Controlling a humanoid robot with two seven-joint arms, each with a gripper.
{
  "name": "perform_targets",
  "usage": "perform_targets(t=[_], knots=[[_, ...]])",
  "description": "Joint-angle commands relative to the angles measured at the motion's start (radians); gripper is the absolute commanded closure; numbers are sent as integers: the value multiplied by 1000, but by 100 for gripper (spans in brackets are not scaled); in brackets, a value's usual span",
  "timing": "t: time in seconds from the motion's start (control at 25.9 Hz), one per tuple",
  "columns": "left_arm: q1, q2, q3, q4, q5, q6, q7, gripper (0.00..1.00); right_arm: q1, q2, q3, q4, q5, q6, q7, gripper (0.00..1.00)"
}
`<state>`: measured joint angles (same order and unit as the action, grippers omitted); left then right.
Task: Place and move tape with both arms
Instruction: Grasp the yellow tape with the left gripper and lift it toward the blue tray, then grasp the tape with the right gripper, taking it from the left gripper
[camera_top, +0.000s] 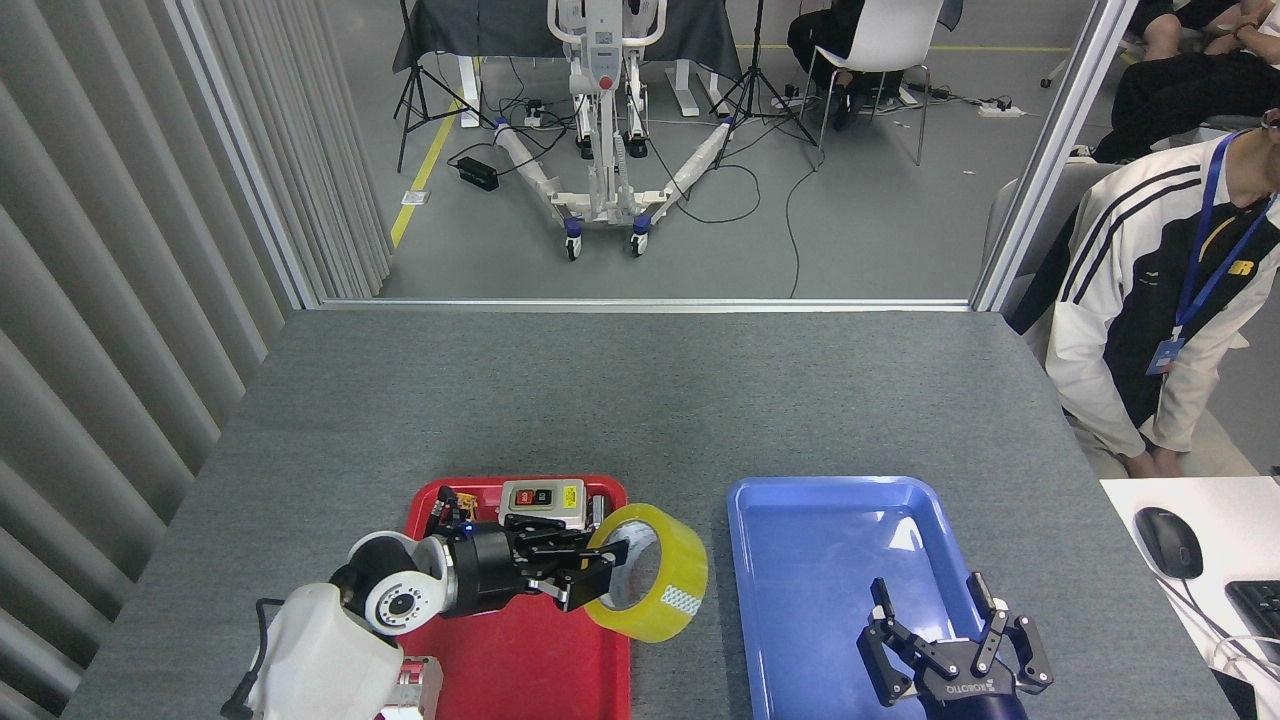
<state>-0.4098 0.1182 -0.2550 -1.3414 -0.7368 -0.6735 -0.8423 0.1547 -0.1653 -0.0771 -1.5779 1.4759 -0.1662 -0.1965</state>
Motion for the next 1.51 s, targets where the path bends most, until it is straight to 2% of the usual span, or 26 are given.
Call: perform_targets(t=[0.0,0.12,0.23,0.27,0.43,0.54,0.66,0.81,0.89,0.97,1.04,1.08,1.12,1.2,1.28,1.39,1.47], knots=[[12,-84,-1,31,54,-112,124,100,34,1,7,-47,1,-107,-58,0],[26,-129,-13,73,54,-112,204,100,68,-10,8,-82,1,-326,-132,0],[28,-129,-18,93,54,-112,212,100,98,-20,7,-103,1,-590,-135,0],[28,-129,-18,99,54,-112,212,100,98,-19,7,-105,1,-619,-135,0],[28,-131,-20,100,54,-112,213,100,97,-19,31,-120,3,-619,-133,0],[39,-131,-33,100,57,-112,213,100,89,-11,65,-117,49,-619,-133,0],[51,-132,-46,99,57,-112,215,100,74,3,89,-108,55,-619,-133,0],[65,-138,-64,99,57,-112,216,100,69,6,105,-108,61,-619,-133,6],[66,-141,-64,100,57,-112,216,100,71,4,106,-108,81,-619,-133,19],[66,-141,-64,100,57,-112,216,100,74,6,106,-108,93,-619,-133,42],[66,-141,-67,100,57,-112,215,100,77,3,109,-108,95,-619,-133,60],[66,-141,-67,100,57,-112,215,100,78,1,109,-109,95,-619,-133,73],[68,-141,-67,100,57,-112,215,94,80,0,109,-109,95,-619,-133,85],[68,-141,-67,100,57,-112,215,87,83,3,109,-109,93,-619,-133,99],[80,-141,-67,100,57,-112,215,81,88,6,108,-109,89,-619,-135,100],[80,-141,-66,100,57,-112,216,59,97,6,102,-109,87,-619,-135,100],[80,-141,-64,97,57,-112,218,49,97,4,95,-109,86,-619,-135,100]])
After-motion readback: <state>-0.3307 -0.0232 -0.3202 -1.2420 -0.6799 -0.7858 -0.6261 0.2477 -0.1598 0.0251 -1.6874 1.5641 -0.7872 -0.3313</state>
